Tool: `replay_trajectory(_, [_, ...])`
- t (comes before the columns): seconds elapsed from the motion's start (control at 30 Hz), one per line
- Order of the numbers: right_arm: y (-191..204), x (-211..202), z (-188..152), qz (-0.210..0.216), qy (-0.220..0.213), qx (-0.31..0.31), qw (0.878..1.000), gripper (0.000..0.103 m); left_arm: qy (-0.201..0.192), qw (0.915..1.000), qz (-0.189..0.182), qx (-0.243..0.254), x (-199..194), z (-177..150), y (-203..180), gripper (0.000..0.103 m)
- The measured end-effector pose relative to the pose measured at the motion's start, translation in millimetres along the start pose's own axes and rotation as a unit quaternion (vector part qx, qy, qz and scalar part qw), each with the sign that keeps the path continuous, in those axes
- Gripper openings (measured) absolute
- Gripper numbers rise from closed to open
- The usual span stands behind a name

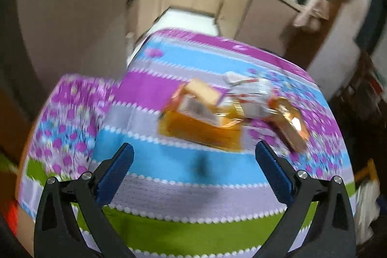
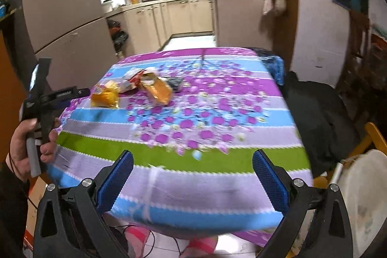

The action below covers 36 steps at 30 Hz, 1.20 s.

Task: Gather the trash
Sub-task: 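Move both tools back over the table toward the orange snack bag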

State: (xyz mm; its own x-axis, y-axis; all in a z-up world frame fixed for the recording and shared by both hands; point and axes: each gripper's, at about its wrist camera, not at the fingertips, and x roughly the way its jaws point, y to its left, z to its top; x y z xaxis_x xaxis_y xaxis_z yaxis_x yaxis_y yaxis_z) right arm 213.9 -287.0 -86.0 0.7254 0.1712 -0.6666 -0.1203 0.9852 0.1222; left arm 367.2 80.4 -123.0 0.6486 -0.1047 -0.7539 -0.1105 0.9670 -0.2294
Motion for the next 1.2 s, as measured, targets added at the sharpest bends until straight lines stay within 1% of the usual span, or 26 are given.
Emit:
replay_trajectory(0.03, [7.0,7.1,3.6,0.008,0.002,-0.004,1.000,0.098,0.010,0.9999,-0.001,-0.012,6.7,2.5,1.8,0.097])
replay_trajectory(0.1, [13.1,15.6,8.0,0.016,0.006,-0.010,1.000,0.098,0.021,0.9995,-0.006,-0.021,14.4,6.3,0.0,0.097])
replay_trajectory(0.2, [24.1,29.1,13.4,0.028,0.011,-0.022,0.999,0.098,0.027,0.9983,-0.014,-0.050,21.0,11.9,-2.1,0.097])
replay_trajectory(0.27, [26.4,32.8,16.0,0.034,0.012,-0.027,0.999,0.098,0.028,0.9971,-0.019,-0.067,24.4,15.5,-1.3,0.097])
replay_trajectory(0.37, [27.1,40.3,17.9,0.040,0.016,-0.028,0.999,0.098,0.050,0.9939,-0.028,-0.094,41.6,18.5,1.0,0.097])
replay_trajectory(0.43, [26.4,44.9,17.7,0.043,0.019,-0.027,0.999,0.098,0.059,0.9929,-0.018,-0.101,52.2,17.6,-0.3,0.097])
replay_trajectory(0.53, [24.7,51.2,16.7,0.046,0.024,-0.023,0.998,0.098,0.063,0.9913,-0.022,-0.114,64.2,15.6,0.7,0.098])
replay_trajectory(0.63, [20.2,55.8,15.7,0.052,0.026,-0.020,0.998,0.098,0.058,0.9934,-0.018,-0.098,64.9,13.4,-1.0,0.097])
replay_trajectory(0.7, [17.2,59.5,15.6,0.058,0.025,-0.020,0.998,0.098,0.053,0.9938,-0.019,-0.096,61.8,10.7,1.6,0.091])
replay_trajectory(0.77, [16.4,63.1,15.1,0.063,0.024,-0.021,0.997,0.098,0.047,0.9939,-0.027,-0.096,57.1,7.4,7.4,0.072])
replay_trajectory(0.8, [15.5,65.0,15.1,0.067,0.025,-0.021,0.997,0.098,0.047,0.9940,-0.030,-0.094,55.5,6.5,9.4,0.067])
replay_trajectory(0.83, [15.1,68.3,15.2,0.071,0.027,-0.022,0.997,0.098,0.048,0.9940,-0.034,-0.092,54.0,5.5,12.7,0.056])
replay_trajectory(0.87, [15.4,70.2,15.2,0.072,0.029,-0.023,0.997,0.098,0.053,0.9937,-0.042,-0.089,53.0,4.6,16.1,0.041])
replay_trajectory(0.9, [16.7,72.2,15.3,0.073,0.030,-0.025,0.997,0.098,0.061,0.9931,-0.054,-0.084,52.6,3.5,19.0,0.032])
replay_trajectory(0.93, [18.6,73.2,15.3,0.074,0.031,-0.028,0.996,0.098,0.071,0.9930,-0.059,-0.073,51.7,2.2,21.1,0.021])
replay_trajectory(0.97, [20.6,73.3,15.4,0.075,0.031,-0.031,0.996,0.098,0.077,0.9933,-0.061,-0.061,49.9,0.6,21.7,0.014])
replay_trajectory(1.0, [22.8,73.3,15.6,0.075,0.030,-0.035,0.996,0.098,0.082,0.9932,-0.066,-0.049,48.4,-0.2,21.6,0.014])
replay_trajectory(1.03, [25.8,72.4,16.2,0.075,0.027,-0.041,0.996,0.098,0.091,0.9922,-0.080,-0.032,46.5,-1.4,21.4,0.014])
replay_trajectory(1.1, [29.9,71.2,17.6,0.076,0.025,-0.047,0.996,0.098,0.110,0.9873,-0.115,0.008,37.2,-5.9,24.1,0.014])
replay_trajectory(1.17, [31.3,71.3,18.7,0.077,0.024,-0.048,0.996,0.098,0.112,0.9855,-0.126,0.020,29.1,-7.3,30.7,0.014])
replay_trajectory(1.2, [31.8,72.1,19.1,0.078,0.024,-0.047,0.996,0.098,0.094,0.9885,-0.118,0.011,21.2,-5.1,39.6,0.016])
